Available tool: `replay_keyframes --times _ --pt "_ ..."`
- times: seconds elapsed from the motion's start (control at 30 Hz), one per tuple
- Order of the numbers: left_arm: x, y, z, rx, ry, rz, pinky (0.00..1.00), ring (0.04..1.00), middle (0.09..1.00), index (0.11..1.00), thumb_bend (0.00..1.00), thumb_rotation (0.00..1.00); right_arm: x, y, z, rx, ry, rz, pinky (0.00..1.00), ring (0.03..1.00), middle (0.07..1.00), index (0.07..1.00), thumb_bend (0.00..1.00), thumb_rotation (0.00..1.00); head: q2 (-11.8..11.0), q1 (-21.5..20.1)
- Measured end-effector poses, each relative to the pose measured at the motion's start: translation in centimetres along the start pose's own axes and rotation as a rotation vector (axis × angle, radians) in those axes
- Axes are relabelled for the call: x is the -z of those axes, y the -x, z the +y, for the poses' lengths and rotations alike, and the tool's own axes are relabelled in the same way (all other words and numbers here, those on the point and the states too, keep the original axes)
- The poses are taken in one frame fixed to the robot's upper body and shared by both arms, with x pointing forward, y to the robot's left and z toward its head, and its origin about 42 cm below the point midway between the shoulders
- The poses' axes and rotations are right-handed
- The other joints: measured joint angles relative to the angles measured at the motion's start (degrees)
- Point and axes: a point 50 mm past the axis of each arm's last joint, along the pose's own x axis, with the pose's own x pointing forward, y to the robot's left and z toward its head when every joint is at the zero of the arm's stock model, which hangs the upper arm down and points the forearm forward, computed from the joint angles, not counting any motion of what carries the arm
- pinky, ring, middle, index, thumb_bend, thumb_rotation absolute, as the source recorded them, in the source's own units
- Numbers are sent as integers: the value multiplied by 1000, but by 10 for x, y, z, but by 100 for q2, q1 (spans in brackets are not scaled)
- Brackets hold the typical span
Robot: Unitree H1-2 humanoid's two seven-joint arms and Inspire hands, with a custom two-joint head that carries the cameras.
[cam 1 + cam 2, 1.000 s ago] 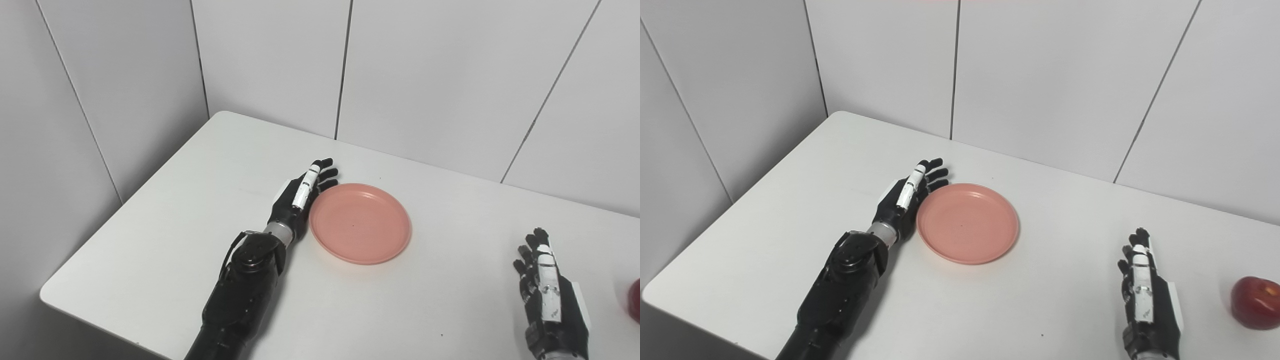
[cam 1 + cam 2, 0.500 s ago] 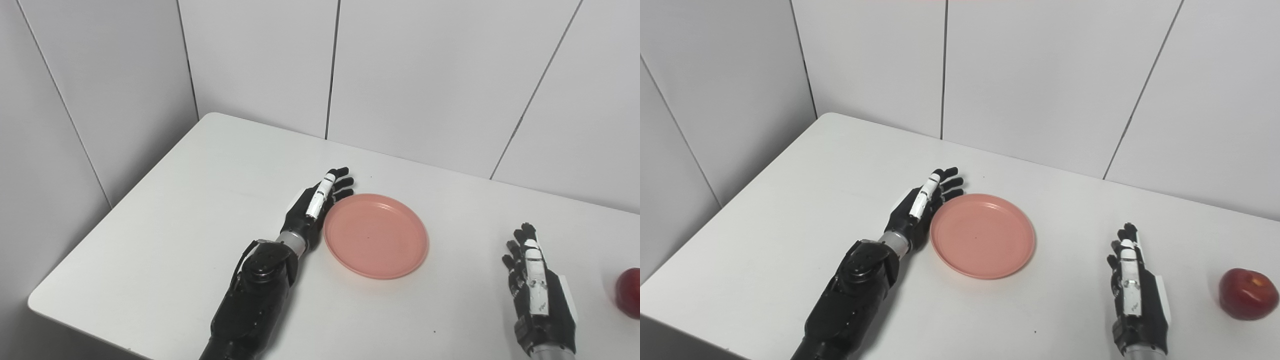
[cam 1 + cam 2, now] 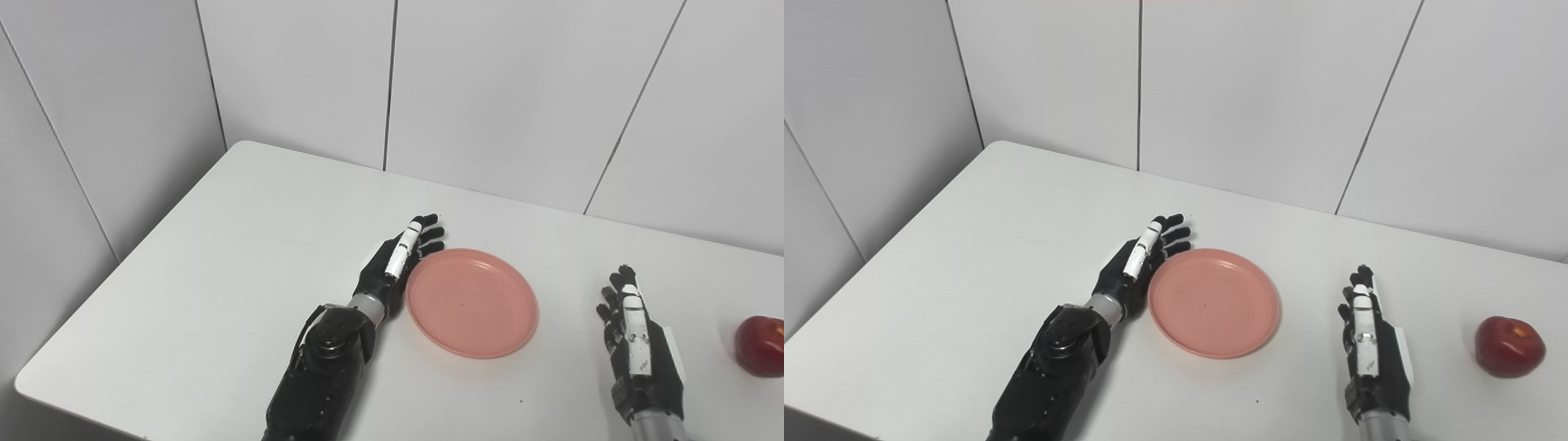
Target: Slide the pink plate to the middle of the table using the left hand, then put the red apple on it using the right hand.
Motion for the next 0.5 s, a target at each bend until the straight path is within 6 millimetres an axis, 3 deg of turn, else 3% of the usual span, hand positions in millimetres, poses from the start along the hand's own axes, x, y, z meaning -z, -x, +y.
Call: replay_keyframes --times 0.5 --pt "7 7 -20 46 -7 6 862 877 893 878 363 1000 0 0 6 -7 -14 -3 1000 989 1000 1000 204 1000 88 -246"
